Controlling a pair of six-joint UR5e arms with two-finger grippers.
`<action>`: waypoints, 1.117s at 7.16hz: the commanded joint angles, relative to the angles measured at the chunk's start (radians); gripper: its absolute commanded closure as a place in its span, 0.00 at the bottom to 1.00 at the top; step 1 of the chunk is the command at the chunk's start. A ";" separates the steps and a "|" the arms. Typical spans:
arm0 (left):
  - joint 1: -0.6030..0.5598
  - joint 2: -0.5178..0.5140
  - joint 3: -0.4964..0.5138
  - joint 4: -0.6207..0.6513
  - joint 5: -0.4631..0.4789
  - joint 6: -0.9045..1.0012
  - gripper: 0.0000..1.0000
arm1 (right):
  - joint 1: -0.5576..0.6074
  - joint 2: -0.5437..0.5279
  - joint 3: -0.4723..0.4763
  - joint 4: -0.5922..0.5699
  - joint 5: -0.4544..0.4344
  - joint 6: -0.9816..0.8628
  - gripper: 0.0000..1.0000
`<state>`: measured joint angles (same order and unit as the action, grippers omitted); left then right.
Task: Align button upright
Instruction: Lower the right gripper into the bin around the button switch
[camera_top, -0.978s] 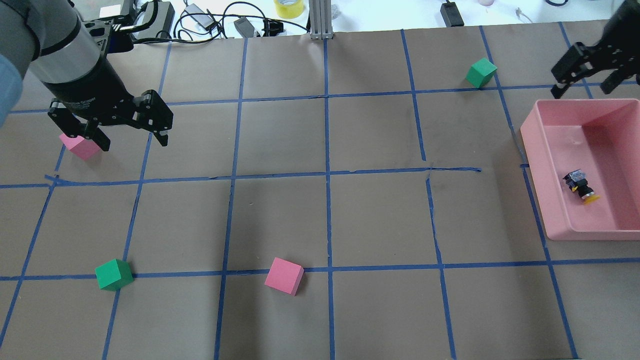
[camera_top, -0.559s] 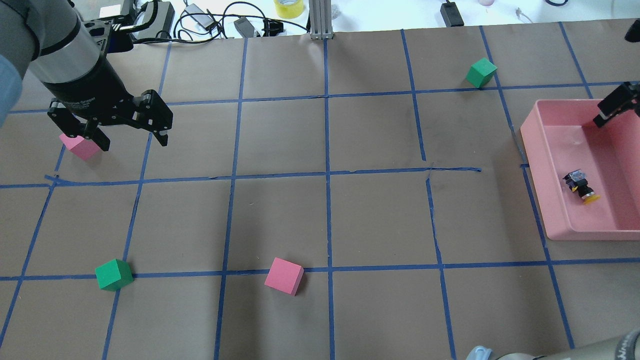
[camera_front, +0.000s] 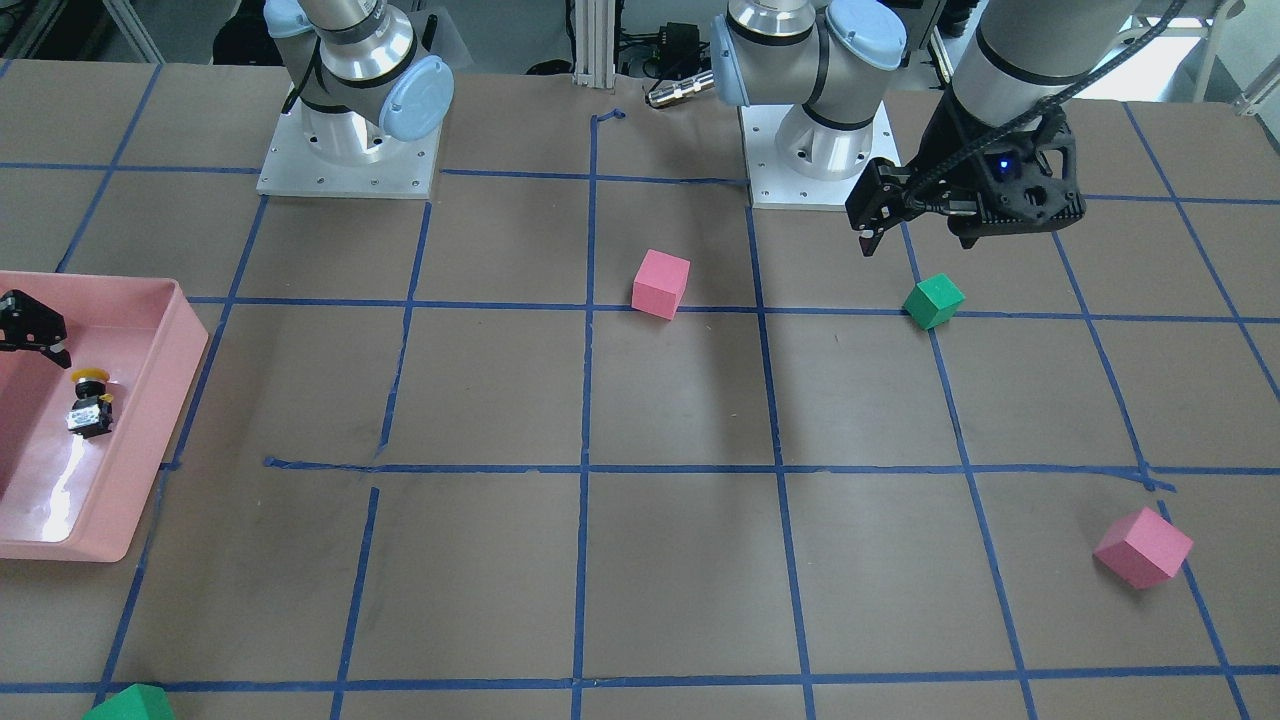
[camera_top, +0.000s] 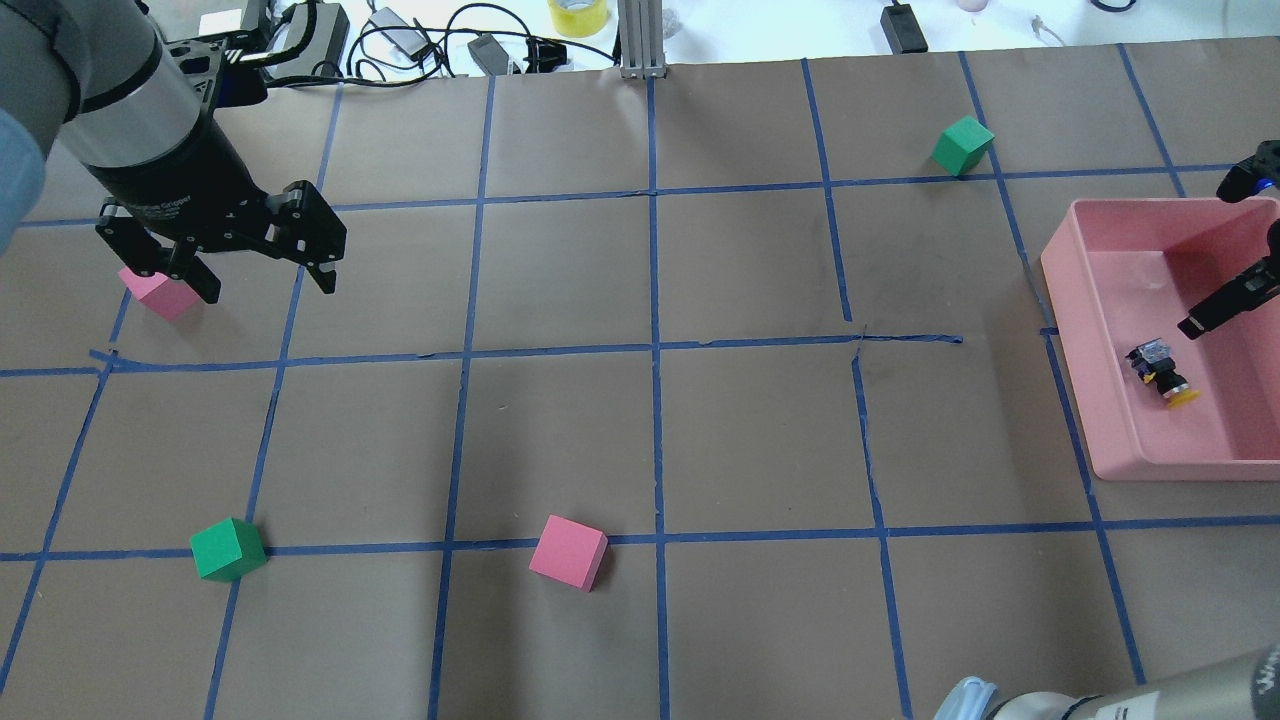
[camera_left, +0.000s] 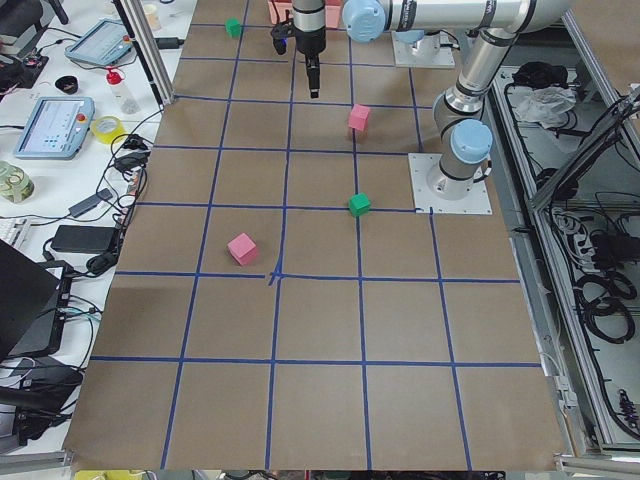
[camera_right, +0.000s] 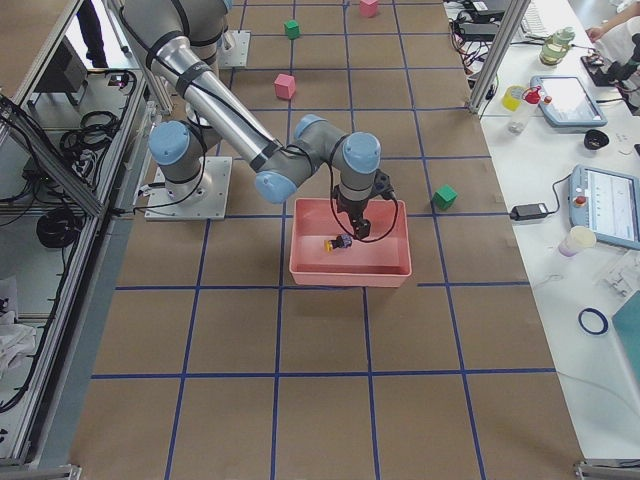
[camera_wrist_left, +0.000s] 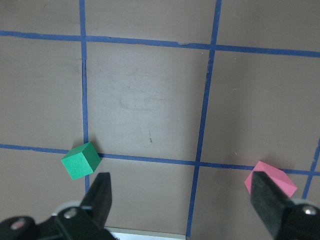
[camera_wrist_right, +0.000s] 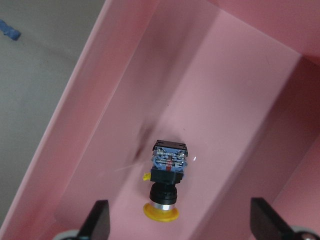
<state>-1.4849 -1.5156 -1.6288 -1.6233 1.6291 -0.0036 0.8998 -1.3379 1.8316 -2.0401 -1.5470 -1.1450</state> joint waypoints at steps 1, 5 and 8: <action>0.000 0.000 0.000 0.000 0.002 -0.001 0.00 | -0.010 0.000 0.003 -0.003 -0.001 -0.030 0.00; 0.000 0.000 0.000 0.002 0.000 0.000 0.00 | -0.010 0.037 0.005 -0.043 0.002 -0.029 0.00; 0.000 0.000 0.000 0.002 0.000 -0.001 0.00 | -0.010 0.101 0.009 -0.114 -0.005 0.055 0.00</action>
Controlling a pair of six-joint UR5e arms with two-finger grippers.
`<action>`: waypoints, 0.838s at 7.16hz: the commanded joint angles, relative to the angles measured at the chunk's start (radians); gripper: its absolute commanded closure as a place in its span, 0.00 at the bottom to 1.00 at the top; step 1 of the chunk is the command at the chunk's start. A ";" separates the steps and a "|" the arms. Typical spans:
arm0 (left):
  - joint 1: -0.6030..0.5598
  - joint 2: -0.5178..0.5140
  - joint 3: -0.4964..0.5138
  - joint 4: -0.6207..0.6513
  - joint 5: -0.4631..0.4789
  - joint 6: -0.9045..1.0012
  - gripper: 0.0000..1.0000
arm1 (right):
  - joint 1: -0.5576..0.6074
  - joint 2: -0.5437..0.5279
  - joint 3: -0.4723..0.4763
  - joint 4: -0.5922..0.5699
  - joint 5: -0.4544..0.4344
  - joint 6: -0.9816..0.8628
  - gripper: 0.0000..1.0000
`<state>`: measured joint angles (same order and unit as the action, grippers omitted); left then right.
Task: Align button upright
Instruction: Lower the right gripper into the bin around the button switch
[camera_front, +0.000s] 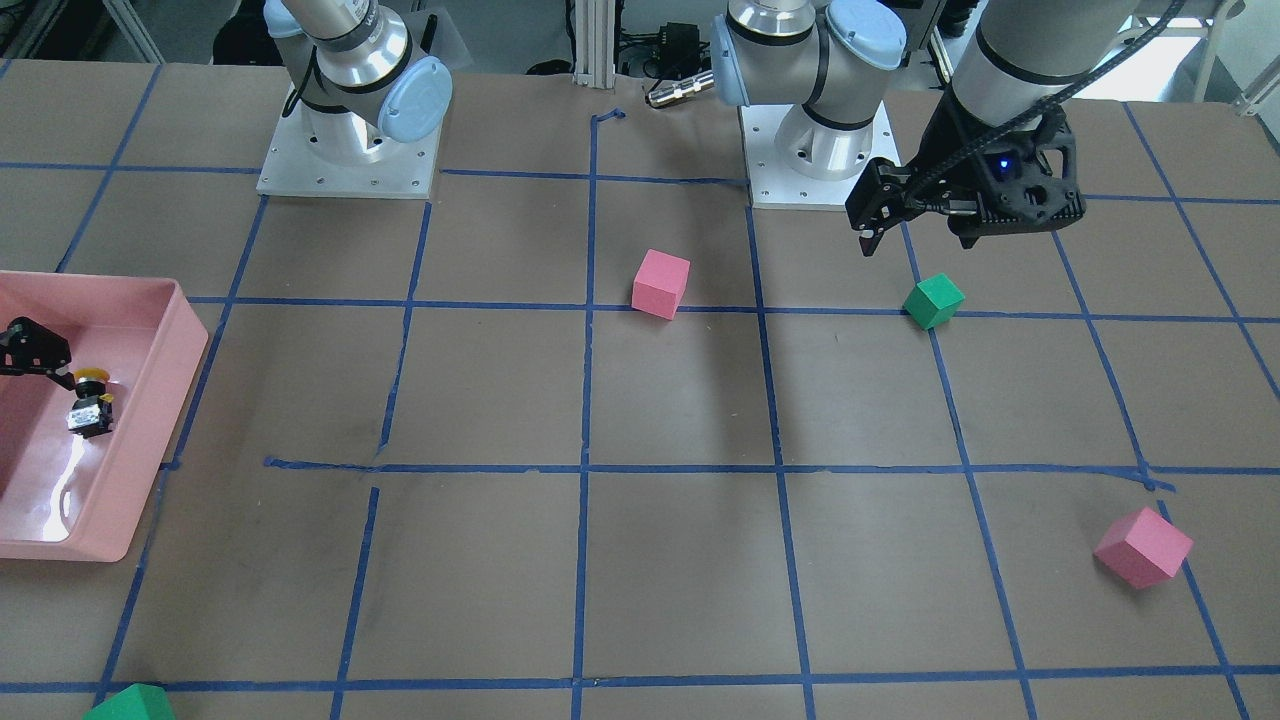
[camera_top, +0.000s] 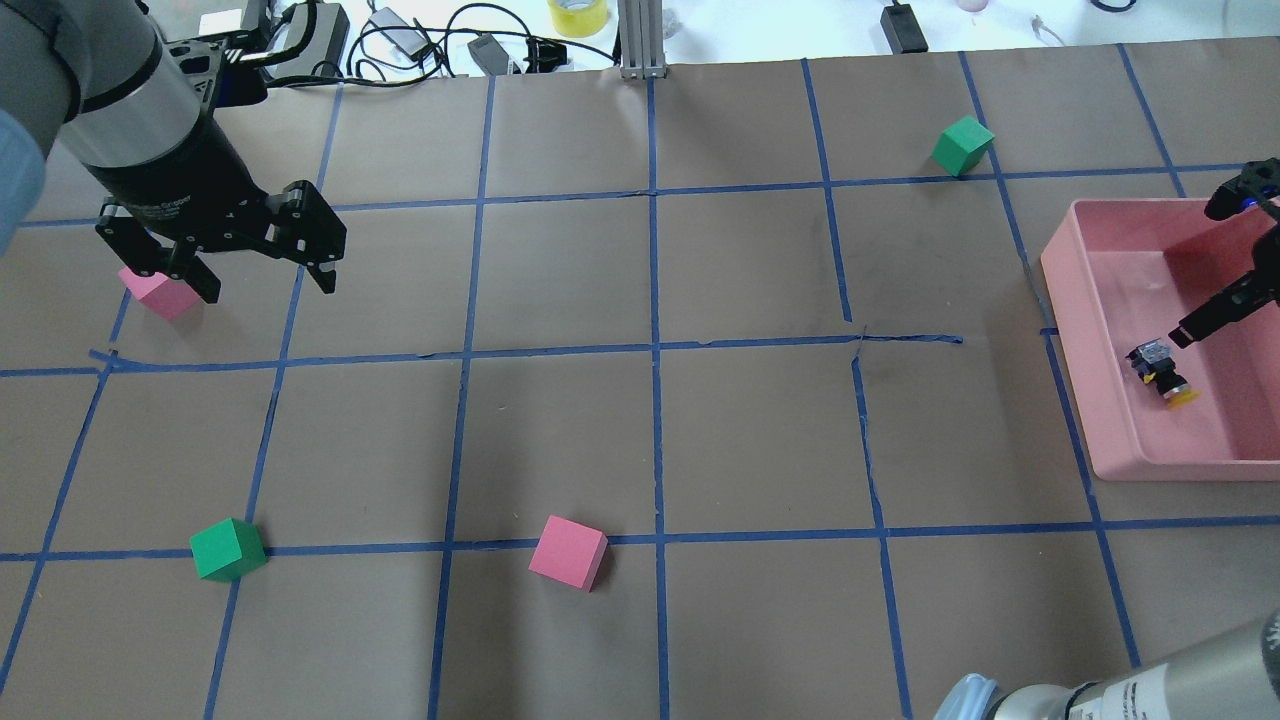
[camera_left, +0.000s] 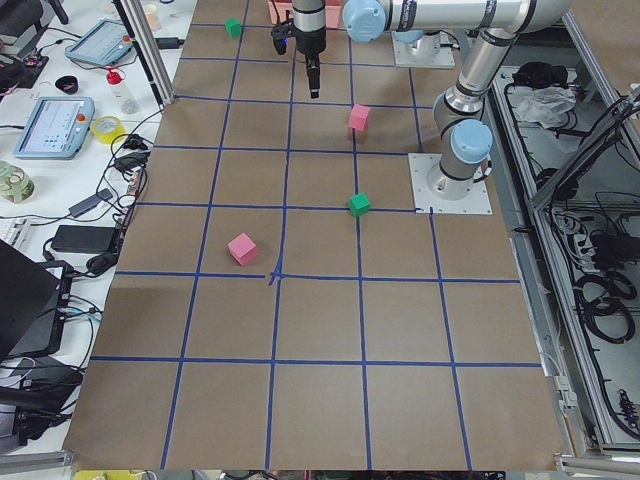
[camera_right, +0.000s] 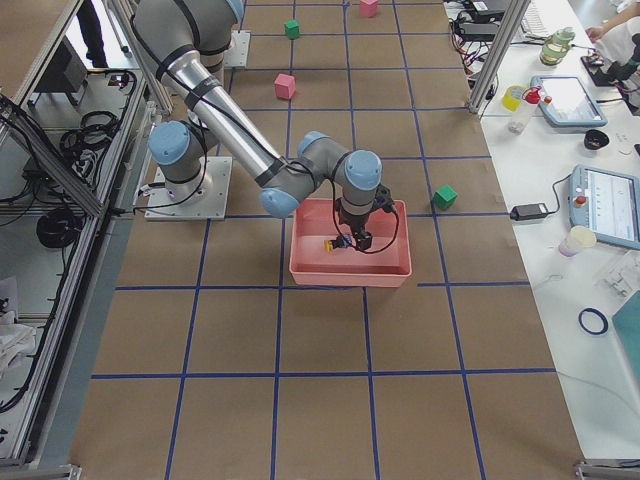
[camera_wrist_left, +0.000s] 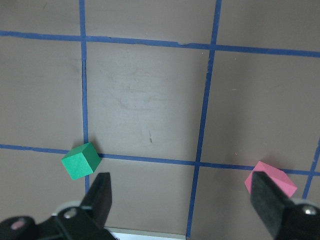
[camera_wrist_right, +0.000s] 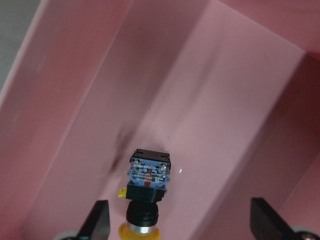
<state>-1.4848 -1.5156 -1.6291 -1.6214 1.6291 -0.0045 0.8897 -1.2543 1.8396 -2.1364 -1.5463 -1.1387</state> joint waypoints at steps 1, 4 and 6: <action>0.000 0.000 0.000 0.000 0.000 0.000 0.00 | 0.000 0.019 0.003 -0.016 -0.006 0.051 0.00; 0.000 0.000 0.000 0.000 0.000 0.001 0.00 | 0.000 0.036 0.039 -0.080 -0.020 0.053 0.00; 0.000 -0.001 0.000 0.002 0.000 0.001 0.00 | 0.000 0.039 0.055 -0.079 -0.021 0.054 0.00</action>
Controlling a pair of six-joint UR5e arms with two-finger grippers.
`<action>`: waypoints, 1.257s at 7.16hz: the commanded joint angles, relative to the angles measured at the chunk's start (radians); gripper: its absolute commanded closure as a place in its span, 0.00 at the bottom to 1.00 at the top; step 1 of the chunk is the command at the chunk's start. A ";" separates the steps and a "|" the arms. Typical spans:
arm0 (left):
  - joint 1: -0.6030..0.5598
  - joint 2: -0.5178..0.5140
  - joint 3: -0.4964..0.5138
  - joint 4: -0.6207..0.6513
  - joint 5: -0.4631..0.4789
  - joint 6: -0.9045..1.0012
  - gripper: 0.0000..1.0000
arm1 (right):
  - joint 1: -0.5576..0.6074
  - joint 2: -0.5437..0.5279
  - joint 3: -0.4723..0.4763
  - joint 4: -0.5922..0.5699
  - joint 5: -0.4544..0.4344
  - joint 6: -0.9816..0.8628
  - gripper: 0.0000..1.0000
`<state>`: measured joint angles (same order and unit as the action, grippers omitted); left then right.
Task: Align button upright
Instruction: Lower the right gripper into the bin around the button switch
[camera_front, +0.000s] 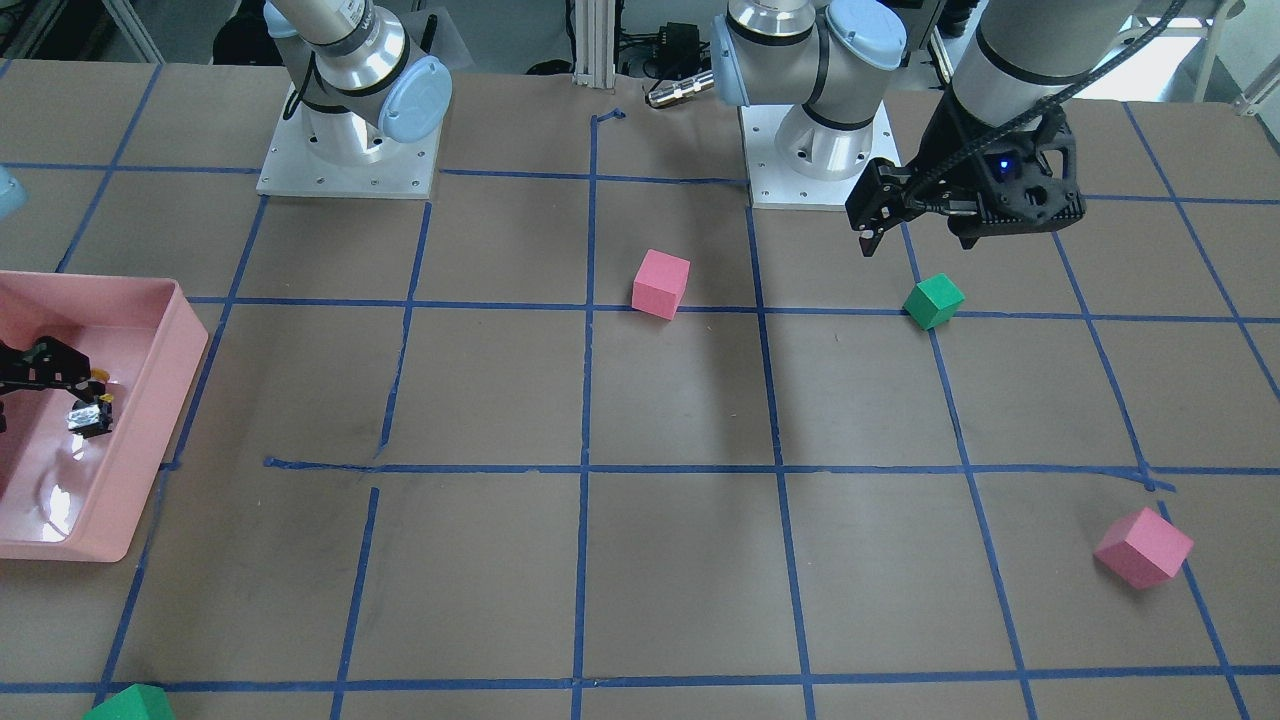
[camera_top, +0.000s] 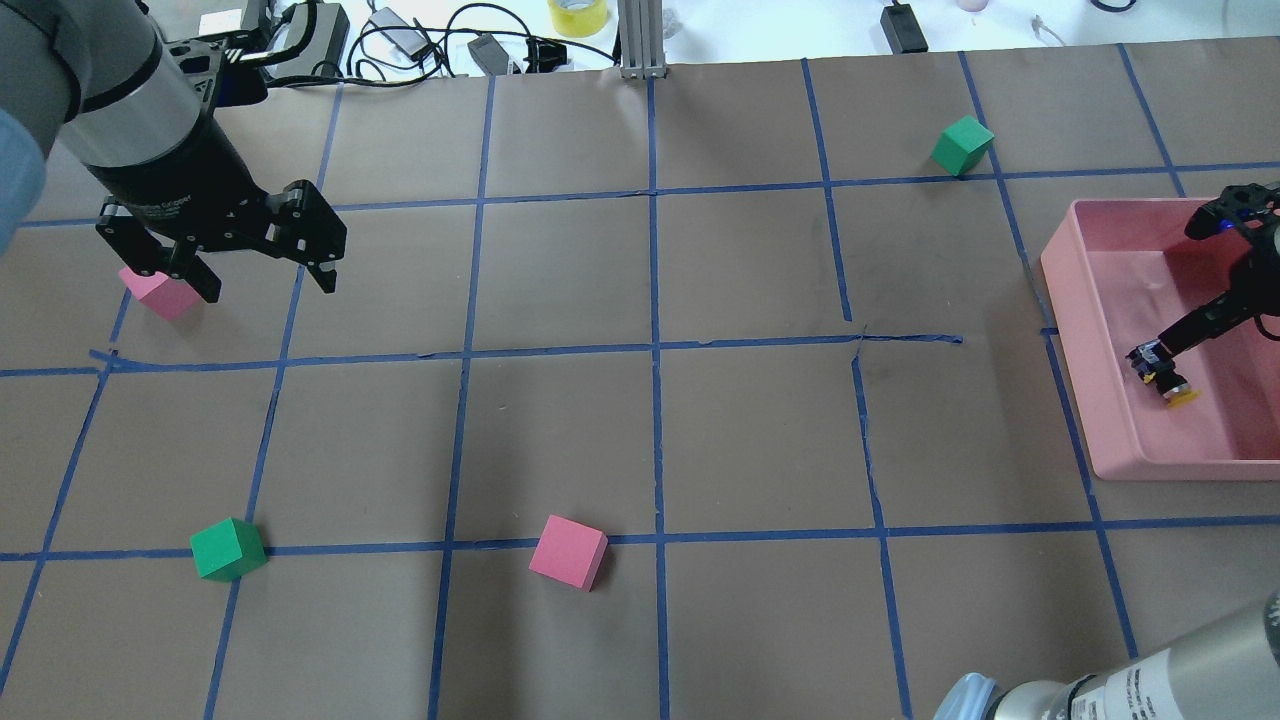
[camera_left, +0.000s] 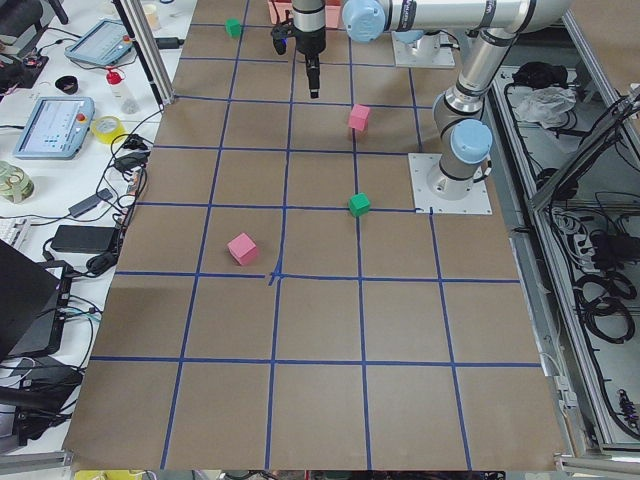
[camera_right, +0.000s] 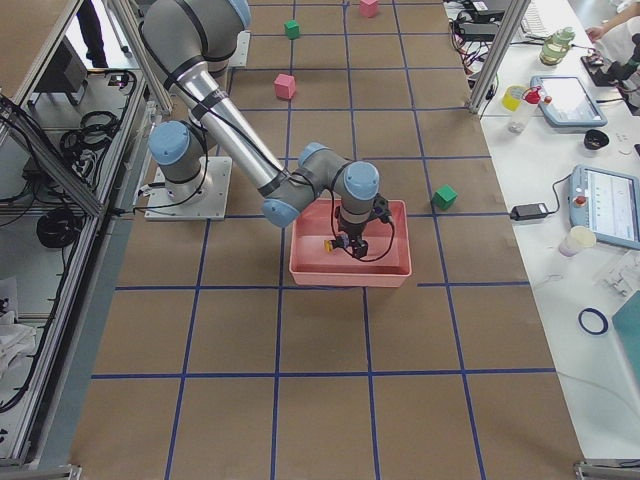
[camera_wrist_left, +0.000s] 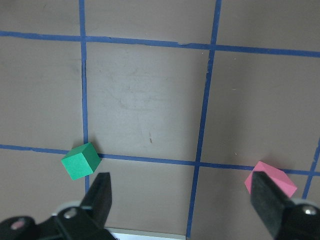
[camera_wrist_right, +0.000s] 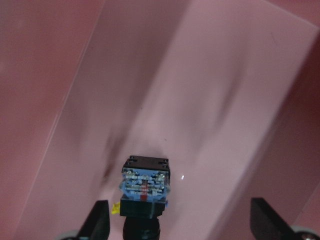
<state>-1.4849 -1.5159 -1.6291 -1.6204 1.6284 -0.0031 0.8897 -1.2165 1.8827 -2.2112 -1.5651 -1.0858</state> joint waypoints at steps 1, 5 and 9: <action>0.000 -0.001 0.000 0.002 0.001 0.000 0.00 | 0.000 0.002 0.018 -0.005 -0.004 0.003 0.00; 0.000 -0.001 0.000 0.005 -0.001 -0.001 0.00 | 0.000 0.005 0.016 -0.057 -0.026 0.003 0.00; 0.000 -0.001 0.000 0.004 -0.001 0.000 0.00 | 0.000 0.035 0.021 -0.073 -0.020 0.021 0.00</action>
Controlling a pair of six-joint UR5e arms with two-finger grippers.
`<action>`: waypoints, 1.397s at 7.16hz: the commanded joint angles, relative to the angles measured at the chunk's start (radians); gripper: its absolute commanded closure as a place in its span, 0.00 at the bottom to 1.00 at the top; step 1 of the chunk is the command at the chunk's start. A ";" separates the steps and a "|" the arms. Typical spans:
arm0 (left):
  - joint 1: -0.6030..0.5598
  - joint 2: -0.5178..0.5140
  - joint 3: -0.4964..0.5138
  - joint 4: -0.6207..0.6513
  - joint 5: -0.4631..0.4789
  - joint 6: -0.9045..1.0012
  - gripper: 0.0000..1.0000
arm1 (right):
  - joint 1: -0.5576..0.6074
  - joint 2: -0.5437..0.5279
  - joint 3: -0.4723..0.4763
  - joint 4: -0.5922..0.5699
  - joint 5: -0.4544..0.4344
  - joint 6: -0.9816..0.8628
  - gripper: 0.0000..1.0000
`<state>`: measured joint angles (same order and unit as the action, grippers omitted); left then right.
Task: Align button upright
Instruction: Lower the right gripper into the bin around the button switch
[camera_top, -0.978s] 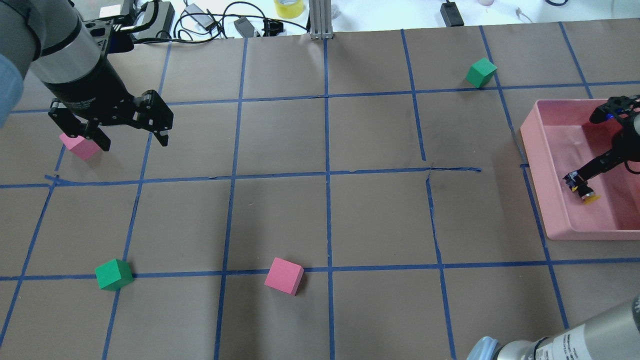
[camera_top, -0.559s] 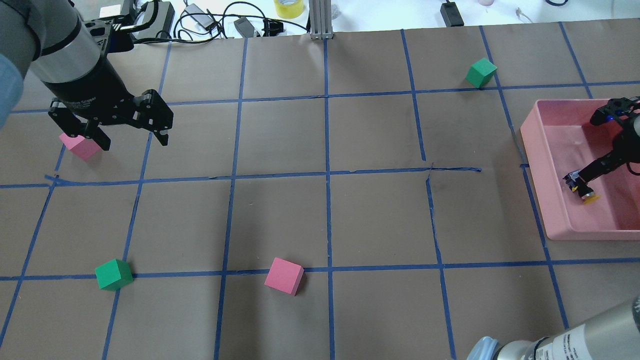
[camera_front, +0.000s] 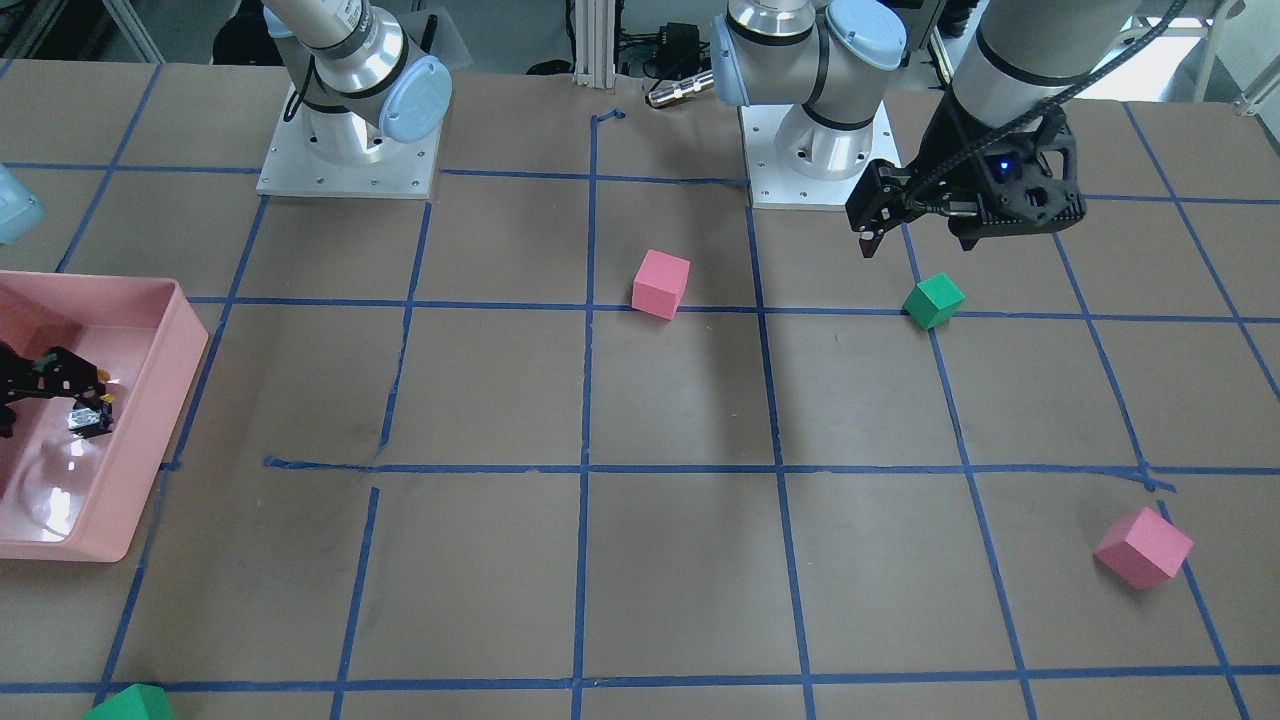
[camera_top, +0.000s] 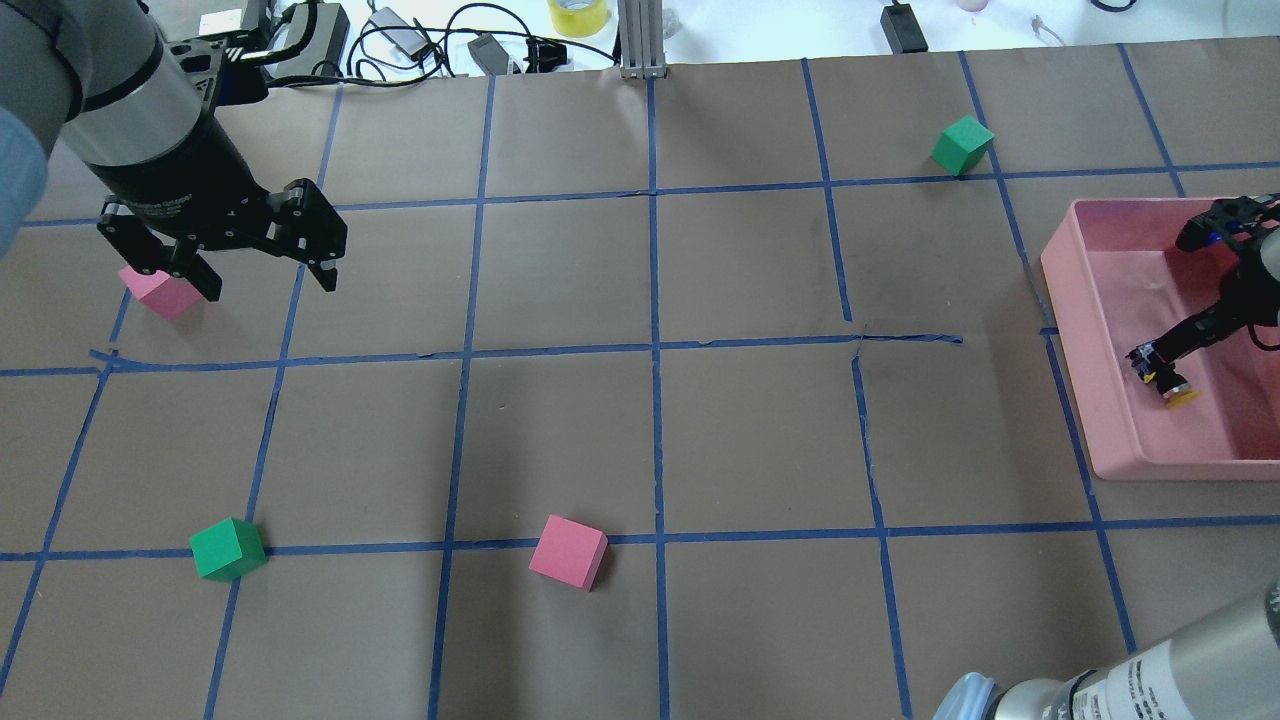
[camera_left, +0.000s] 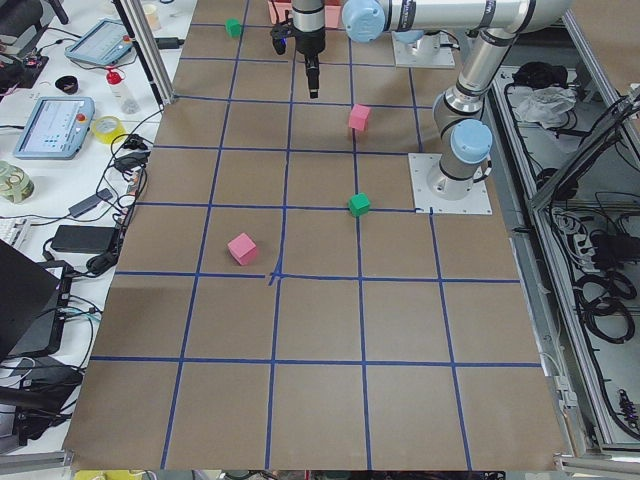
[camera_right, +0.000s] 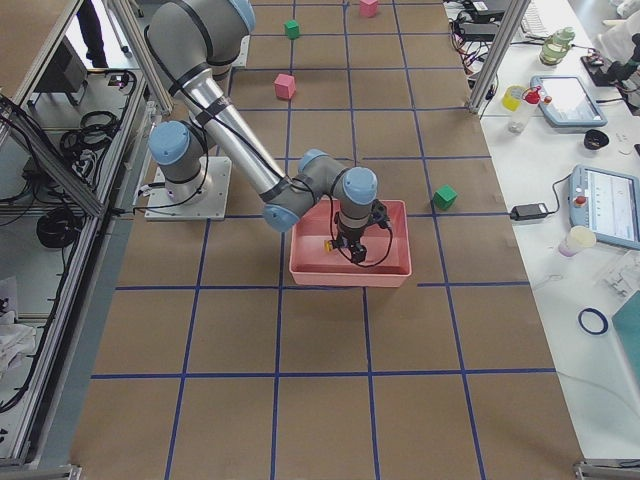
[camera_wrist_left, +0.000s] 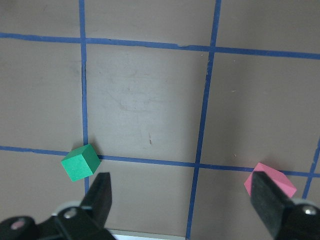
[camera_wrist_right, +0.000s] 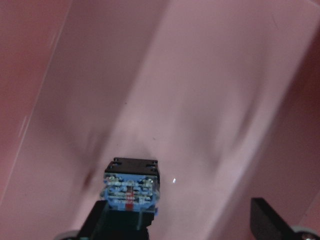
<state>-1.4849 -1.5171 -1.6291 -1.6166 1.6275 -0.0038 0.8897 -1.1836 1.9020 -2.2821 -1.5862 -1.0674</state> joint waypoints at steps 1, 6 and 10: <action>0.000 0.000 0.000 0.001 0.000 -0.001 0.00 | 0.000 0.002 0.011 -0.004 0.000 0.003 0.00; 0.000 0.000 0.000 -0.002 0.000 0.001 0.00 | 0.000 -0.002 0.003 -0.043 -0.005 0.001 0.00; 0.000 0.000 -0.002 -0.003 0.002 0.001 0.00 | 0.006 -0.007 -0.021 -0.042 -0.008 0.000 0.00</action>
<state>-1.4849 -1.5166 -1.6295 -1.6194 1.6285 -0.0031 0.8952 -1.1936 1.8833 -2.3209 -1.5899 -1.0668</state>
